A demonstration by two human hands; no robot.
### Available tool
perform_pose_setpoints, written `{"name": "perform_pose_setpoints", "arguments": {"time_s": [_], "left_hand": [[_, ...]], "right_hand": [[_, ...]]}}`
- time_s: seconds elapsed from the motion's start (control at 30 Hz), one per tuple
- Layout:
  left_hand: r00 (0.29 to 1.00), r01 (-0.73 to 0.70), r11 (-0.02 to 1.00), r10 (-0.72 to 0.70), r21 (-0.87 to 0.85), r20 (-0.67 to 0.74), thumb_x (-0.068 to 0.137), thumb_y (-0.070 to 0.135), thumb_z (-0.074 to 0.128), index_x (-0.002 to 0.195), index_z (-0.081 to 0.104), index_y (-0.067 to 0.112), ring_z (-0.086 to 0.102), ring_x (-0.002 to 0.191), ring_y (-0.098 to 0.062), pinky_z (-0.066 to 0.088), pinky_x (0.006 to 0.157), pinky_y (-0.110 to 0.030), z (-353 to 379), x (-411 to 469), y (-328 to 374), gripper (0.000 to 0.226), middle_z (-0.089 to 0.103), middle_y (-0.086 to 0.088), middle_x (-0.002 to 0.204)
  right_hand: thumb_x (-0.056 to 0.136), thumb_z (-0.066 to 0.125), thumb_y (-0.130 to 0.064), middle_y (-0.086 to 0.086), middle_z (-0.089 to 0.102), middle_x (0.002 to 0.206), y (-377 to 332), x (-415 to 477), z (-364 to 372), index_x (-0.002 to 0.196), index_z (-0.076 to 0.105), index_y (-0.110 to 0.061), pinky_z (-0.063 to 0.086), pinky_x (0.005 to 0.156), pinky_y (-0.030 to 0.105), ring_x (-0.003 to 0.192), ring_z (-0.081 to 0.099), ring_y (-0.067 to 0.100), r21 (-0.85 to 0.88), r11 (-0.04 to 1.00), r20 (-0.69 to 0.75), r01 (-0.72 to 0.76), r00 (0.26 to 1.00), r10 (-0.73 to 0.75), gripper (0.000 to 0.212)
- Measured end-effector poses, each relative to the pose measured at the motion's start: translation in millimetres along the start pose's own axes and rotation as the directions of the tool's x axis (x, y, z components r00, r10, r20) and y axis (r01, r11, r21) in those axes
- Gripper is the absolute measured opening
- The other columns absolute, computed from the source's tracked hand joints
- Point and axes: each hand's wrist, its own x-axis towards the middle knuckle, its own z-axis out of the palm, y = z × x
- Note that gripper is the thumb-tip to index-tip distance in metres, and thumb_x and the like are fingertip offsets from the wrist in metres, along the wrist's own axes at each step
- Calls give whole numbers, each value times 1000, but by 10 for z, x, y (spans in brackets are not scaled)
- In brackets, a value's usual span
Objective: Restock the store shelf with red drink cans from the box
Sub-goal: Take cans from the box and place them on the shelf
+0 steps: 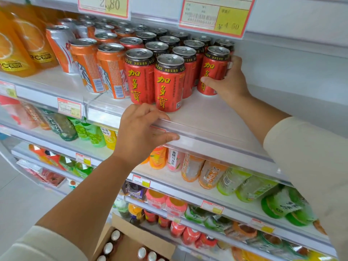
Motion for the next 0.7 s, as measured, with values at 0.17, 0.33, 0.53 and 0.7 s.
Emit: {"name": "perform_pose_setpoints", "arguments": {"time_s": [0.17, 0.33, 0.53, 0.7], "left_hand": [[1000, -3, 1000, 3, 10, 1, 69, 66, 67, 96, 74, 22, 51, 94, -21, 41, 87, -36, 7, -7, -11, 52, 65, 2, 95], [1000, 4, 1000, -5, 12, 7, 69, 66, 67, 96, 74, 22, 52, 95, -22, 41, 88, -35, 9, -8, -11, 53, 65, 3, 97], [1000, 11, 1000, -11, 18, 0, 69, 67, 65, 97, 74, 22, 51, 98, -20, 39, 91, -32, 1, -18, 1, 54, 65, 4, 99], [1000, 14, 999, -15, 44, 25, 70, 67, 65, 102, 74, 22, 53, 100, -23, 37, 92, -29, -29, -19, 19, 56, 64, 4, 103]], "right_hand": [[72, 80, -20, -1, 59, 124, 103, -7, -2, 142, 29, -14, 47, 95, 27, 105, 60, 12, 21, 999, 13, 27, 1000, -27, 86], [72, 79, -22, -5, 59, 107, 150, 56, 21, 127, 38, -10, 51, 93, 37, 98, 64, 16, 7, 1000, -38, -19, 999, 19, 70], [57, 75, -44, 6, 61, 111, 206, 69, 26, 114, 41, -31, 51, 93, 41, 104, 61, 23, 26, 999, -51, -34, 998, 36, 67], [67, 80, -33, 10, 60, 124, 166, 74, 37, 136, 36, -20, 48, 98, 33, 111, 61, 21, 109, 989, -10, -97, 995, 99, 83]]}}
